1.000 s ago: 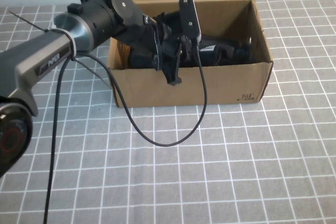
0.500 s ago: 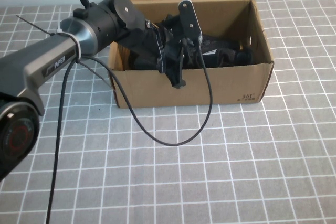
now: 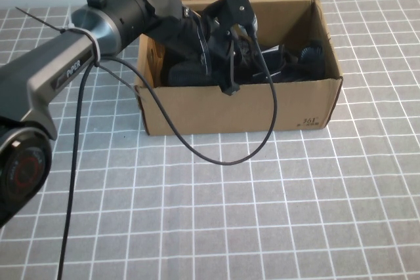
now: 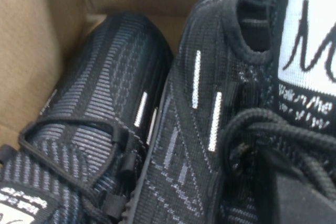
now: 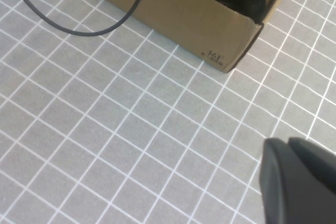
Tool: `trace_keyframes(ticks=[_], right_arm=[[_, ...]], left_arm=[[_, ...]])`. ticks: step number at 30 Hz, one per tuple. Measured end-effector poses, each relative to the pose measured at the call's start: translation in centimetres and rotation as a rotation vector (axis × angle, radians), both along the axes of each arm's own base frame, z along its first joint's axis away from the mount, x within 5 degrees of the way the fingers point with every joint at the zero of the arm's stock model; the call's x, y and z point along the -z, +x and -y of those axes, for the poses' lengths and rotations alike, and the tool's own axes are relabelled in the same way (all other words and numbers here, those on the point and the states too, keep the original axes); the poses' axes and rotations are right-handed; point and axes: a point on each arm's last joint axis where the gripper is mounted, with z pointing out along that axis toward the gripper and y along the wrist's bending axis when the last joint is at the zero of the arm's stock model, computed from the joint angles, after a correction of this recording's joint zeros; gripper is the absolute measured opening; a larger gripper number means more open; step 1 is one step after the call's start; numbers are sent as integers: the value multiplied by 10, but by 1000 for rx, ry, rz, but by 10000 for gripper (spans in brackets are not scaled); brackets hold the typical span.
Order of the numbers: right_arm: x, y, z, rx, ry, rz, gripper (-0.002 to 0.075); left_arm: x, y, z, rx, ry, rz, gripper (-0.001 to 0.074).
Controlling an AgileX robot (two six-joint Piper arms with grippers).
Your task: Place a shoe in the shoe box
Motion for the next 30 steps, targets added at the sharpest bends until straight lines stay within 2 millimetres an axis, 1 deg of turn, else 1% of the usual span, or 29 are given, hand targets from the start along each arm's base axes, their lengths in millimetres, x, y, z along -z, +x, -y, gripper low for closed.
trace_keyframes(ticks=[5, 15, 21, 30], right_arm=[[0, 0, 0, -3, 1, 7, -16], [-1, 1, 0, -14, -14, 18, -16], [0, 1, 0, -13, -15, 16, -16], [0, 1, -1, -16, -9, 15, -16]], left_arm=[[4, 1, 1, -8, 2, -22, 21], [33, 9, 0, -15, 41, -72, 20], [34, 13, -5, -32, 17, -93, 20], [35, 10, -7, -13, 18, -145, 21]])
